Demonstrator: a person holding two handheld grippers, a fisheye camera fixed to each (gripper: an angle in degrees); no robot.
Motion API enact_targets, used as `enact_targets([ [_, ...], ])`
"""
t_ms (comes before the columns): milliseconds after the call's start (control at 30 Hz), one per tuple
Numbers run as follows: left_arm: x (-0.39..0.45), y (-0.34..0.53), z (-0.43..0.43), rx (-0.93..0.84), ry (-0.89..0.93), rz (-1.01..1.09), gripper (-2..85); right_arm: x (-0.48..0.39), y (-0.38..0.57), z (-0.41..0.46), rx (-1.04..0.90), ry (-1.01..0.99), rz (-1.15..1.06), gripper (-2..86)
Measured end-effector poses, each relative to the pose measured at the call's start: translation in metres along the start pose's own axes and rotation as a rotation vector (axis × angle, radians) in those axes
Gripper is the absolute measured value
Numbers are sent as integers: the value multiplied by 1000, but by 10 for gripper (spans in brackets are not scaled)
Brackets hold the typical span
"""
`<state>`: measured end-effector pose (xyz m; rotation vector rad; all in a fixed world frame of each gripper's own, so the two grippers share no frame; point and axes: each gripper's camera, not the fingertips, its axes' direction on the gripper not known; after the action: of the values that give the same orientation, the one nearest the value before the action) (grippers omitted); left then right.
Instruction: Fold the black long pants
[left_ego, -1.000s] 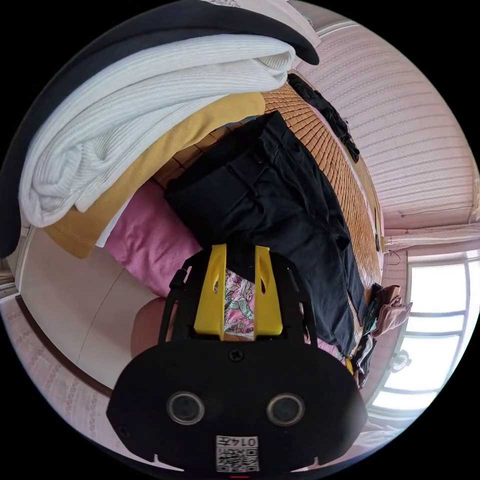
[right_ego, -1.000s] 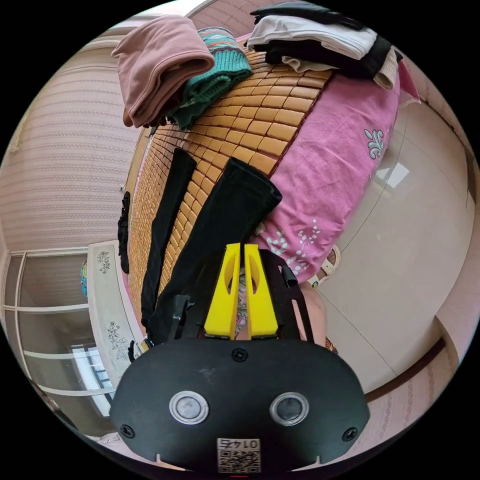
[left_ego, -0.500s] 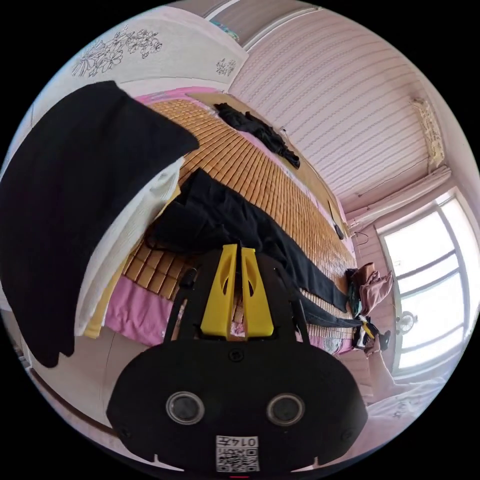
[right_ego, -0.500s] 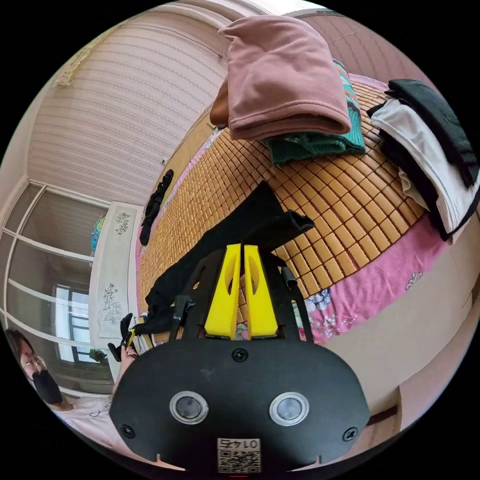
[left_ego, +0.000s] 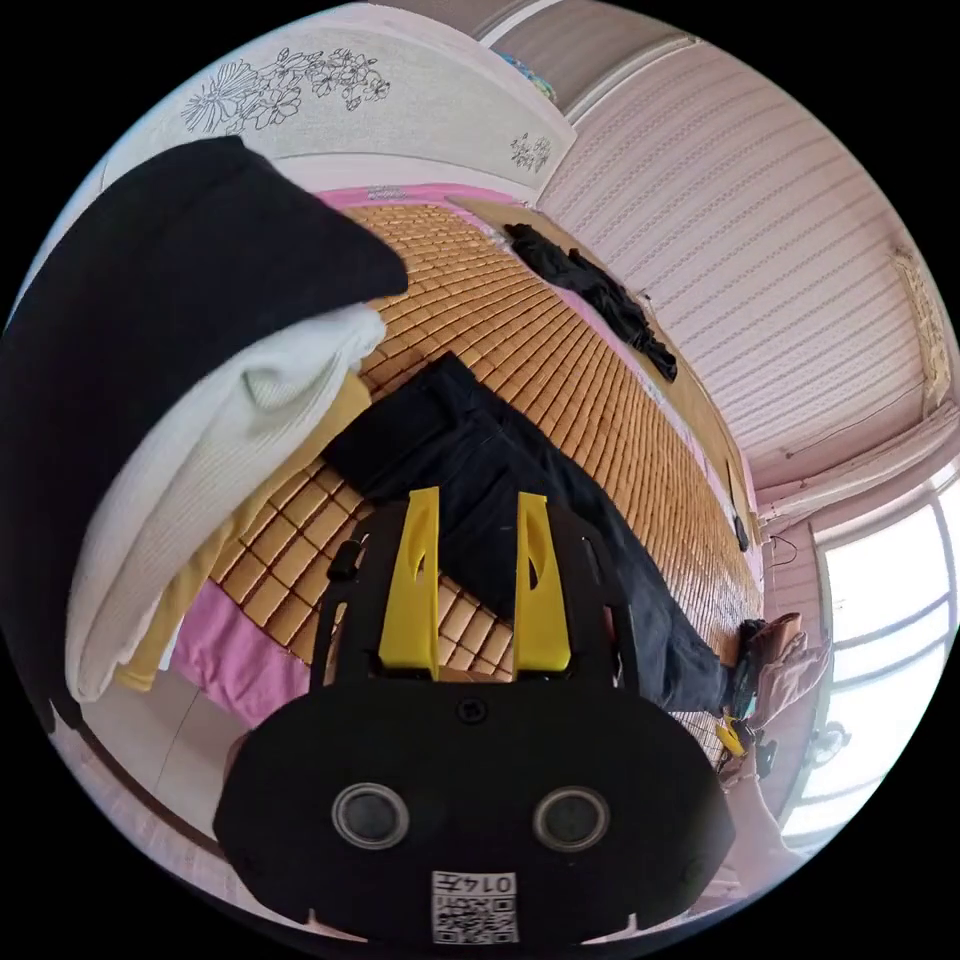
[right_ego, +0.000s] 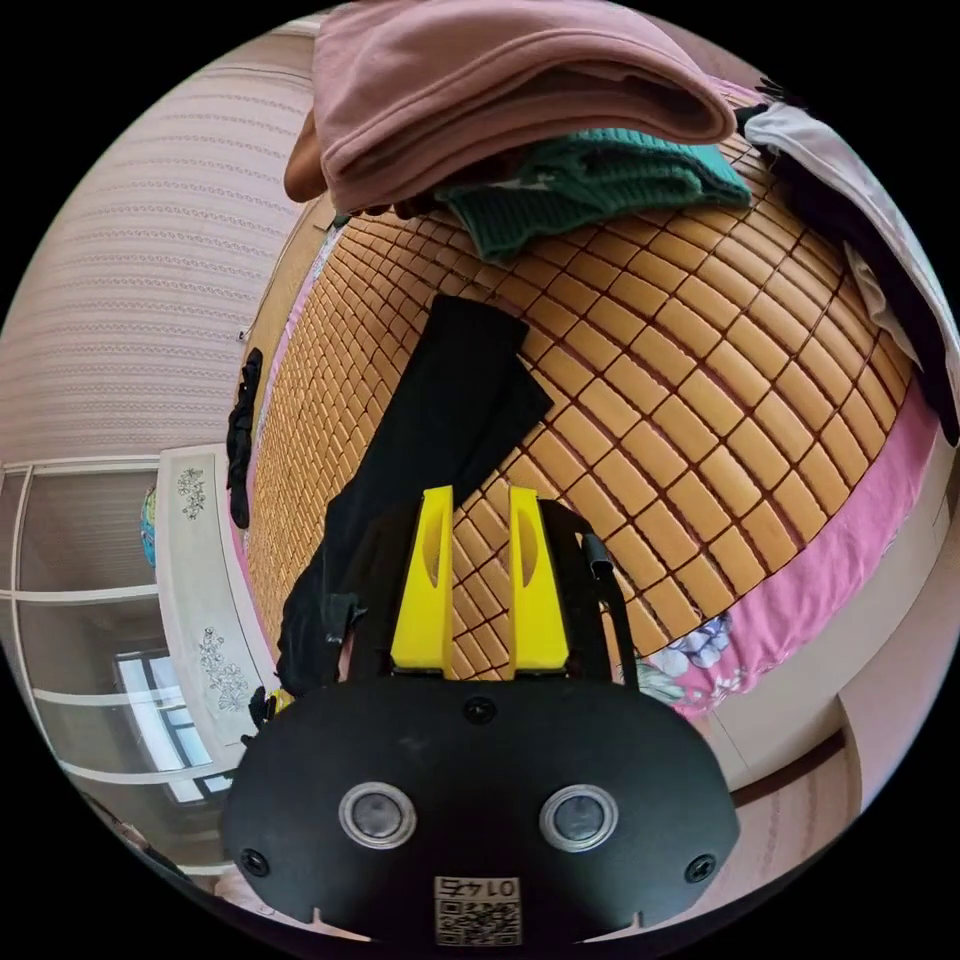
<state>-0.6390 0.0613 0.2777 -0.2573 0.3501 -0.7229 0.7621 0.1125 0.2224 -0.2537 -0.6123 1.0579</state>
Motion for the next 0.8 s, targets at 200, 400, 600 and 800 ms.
enact_targets([
  [200, -3, 3, 30, -28, 34, -112, 139, 21, 5, 8, 183, -202, 87, 80],
  [400, 12, -7, 42, -58, 55, -92, 73, 30, 8, 15, 217, -338, 141, 31],
  [600, 21, 8, 19, -52, 46, 18, 36, 38, 16, -12, 161, -315, 31, 15],
  [800, -2, 68, -16, -203, 8, 173, 36, 68, 47, -57, 87, -227, -73, 13],
])
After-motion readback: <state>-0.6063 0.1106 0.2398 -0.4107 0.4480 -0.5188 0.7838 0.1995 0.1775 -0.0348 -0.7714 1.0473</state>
